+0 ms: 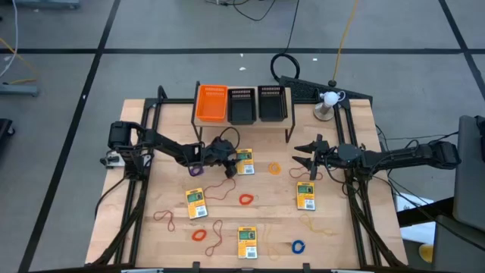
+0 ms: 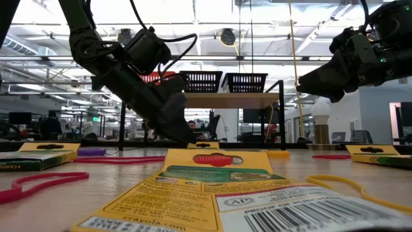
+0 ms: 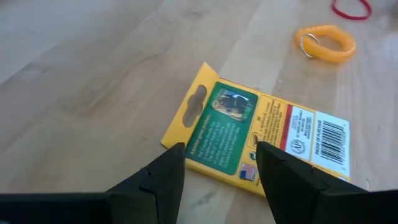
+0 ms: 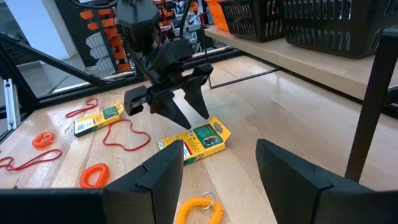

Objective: Pick & Place Office Desk Supplies
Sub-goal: Put the crayon box into the orange basket on the shelf

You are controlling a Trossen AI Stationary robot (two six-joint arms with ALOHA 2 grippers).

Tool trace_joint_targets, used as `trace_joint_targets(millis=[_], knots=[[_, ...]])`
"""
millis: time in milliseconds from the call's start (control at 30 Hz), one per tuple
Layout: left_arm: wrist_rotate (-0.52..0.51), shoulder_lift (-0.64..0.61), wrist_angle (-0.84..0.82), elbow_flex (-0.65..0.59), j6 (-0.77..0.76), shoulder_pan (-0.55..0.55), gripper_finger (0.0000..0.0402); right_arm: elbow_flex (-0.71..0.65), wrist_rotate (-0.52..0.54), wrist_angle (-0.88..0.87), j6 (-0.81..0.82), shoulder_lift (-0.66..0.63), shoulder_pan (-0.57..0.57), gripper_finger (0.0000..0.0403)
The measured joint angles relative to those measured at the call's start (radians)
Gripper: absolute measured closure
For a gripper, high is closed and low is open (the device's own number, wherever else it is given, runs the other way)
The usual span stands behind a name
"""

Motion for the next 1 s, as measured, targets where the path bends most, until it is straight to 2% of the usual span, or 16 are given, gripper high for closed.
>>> trace_joint_targets(millis=[200,467,1000], knots=[[0.010,0.000,-0.009,0.000,-0.001,0.000,0.0206,0.000,0.000,0.000,0.000,0.000,0.000,0.0211],[-0.096,-0.002,-0.101,0.000,-0.055,0.000,0.0206,0.000,0.000,-0.001,0.000,0.000,0.000,0.0211],[-0.073,-0.001,-0.052,0.000,-0.005,0.041,0.0206,0.000,0.000,-0.002,-0.003,0.000,0.000,0.0211]])
